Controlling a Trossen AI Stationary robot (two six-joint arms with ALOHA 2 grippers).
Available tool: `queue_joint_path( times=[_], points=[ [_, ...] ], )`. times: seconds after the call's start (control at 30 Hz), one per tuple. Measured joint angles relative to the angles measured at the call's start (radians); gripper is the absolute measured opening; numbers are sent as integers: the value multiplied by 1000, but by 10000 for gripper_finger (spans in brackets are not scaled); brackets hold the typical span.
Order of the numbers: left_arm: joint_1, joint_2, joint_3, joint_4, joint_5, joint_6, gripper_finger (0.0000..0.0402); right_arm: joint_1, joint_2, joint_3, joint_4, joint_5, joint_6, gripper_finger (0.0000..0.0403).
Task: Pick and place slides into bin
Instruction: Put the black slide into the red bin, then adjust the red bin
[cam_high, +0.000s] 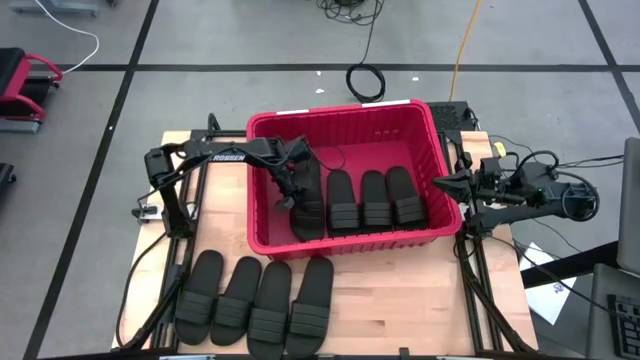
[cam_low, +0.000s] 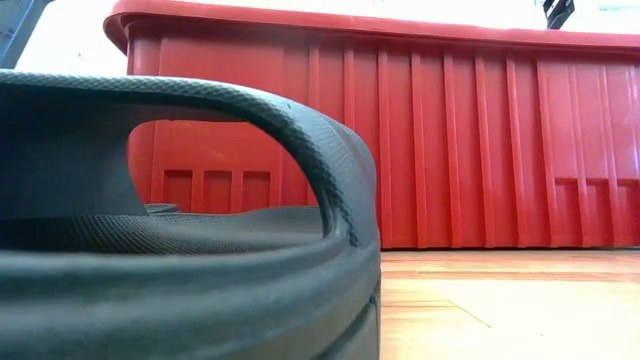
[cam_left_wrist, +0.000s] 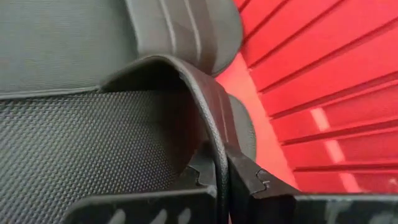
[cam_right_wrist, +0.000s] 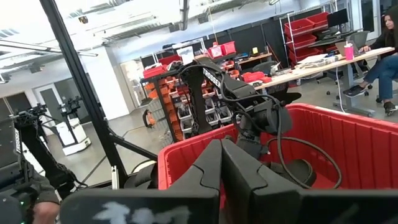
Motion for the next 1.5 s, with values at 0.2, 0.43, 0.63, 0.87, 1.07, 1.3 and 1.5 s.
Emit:
queue_joint_path(
  times=[0.2, 0.43, 0.63, 0.87, 1.07, 1.3, 1.5],
  points=[
    [-16, 7, 2, 8, -14, -4, 0, 0, 0, 0, 0, 0, -5, 0],
    [-20, 27, 4, -1, -21, -34, 7, 0, 0, 0, -2, 0, -17, 0],
    [-18, 31, 8, -8, -24, -94, 44, 0, 0, 0, -1, -3, -27, 0],
    [-19, 9, 16, 0, -3, -121, 123, 0, 0, 0, -2, -4, -27, 0],
    [-18, -24, 18, 0, -48, -127, 197, 0, 0, 0, -4, -4, -27, 0],
    [-17, -121, 18, 10, -150, -84, 243, 0, 0, 0, -4, -5, -27, 0],
    [6, -205, 20, -48, -283, -74, 235, 0, 0, 0, -5, -5, -27, 0]
  ],
)
